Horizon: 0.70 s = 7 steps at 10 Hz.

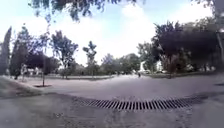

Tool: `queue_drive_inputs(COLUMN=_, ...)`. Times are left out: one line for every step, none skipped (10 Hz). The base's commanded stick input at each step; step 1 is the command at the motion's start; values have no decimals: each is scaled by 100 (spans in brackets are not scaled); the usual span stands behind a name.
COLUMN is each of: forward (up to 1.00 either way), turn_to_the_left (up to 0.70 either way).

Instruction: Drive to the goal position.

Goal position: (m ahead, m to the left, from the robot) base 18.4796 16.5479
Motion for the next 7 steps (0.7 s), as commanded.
queue_drive_inputs(forward=85, turn_to_the_left=0)
queue_drive_inputs(forward=85, turn_to_the_left=0)
queue_drive_inputs(forward=85, turn_to_the_left=0)
queue_drive_inputs(forward=85, turn_to_the_left=0)
queue_drive_inputs(forward=85, turn_to_the_left=0)
queue_drive_inputs(forward=85, turn_to_the_left=0)
queue_drive_inputs(forward=85, turn_to_the_left=1)
